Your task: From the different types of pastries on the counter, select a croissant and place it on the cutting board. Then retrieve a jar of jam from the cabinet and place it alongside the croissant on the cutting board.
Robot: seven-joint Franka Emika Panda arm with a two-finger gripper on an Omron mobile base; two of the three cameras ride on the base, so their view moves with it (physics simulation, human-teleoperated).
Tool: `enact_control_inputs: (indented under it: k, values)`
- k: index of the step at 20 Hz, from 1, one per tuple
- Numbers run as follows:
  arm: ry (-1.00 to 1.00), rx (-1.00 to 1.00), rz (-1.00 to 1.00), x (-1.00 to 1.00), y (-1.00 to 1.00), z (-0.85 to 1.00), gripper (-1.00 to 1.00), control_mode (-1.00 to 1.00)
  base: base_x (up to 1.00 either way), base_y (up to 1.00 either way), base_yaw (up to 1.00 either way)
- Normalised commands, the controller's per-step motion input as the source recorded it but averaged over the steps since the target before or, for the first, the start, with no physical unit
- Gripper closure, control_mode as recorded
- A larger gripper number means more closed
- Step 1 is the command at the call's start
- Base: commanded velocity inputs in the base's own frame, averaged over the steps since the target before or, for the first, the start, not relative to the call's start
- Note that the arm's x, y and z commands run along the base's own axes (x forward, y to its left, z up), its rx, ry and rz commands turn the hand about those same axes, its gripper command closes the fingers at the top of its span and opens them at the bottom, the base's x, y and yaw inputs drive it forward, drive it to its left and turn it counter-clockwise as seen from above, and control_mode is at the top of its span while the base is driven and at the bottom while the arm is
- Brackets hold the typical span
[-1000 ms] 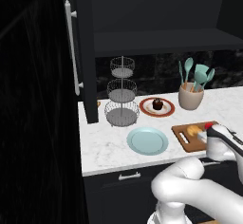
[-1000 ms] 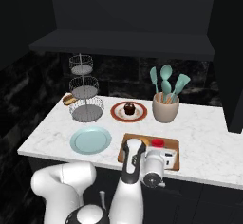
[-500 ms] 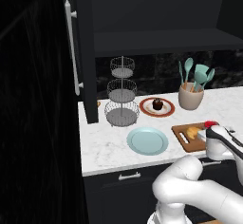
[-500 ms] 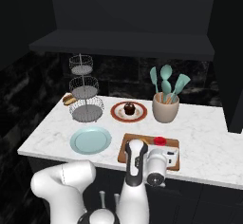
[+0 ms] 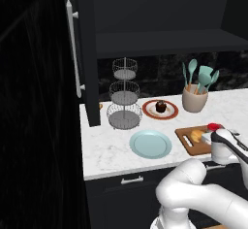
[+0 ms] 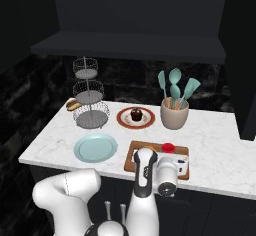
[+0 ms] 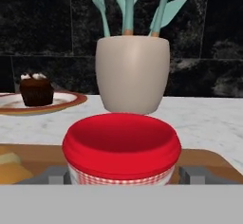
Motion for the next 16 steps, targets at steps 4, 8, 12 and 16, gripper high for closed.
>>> enact_control_inputs:
  k: [4,8,12,16]
  values:
    - [0.0,0.0,0.01,0.0,-0.07,-0.23,-1.0,-1.0,0.0,0.0,0.0]
    - [-0.01,-0.01,0.0,-0.08,-0.11,-0.01,-1.0,-1.0,0.0,0.0,0.0]
    - [-0.12,-0.03,0.0,-0.42,-0.09,0.28,-1.0,-1.0,0.0,0.0,0.0]
    - [-0.08,-0.01,0.0,-0.69,-0.24,0.1,-1.0,-1.0,0.0,0.0,0.0]
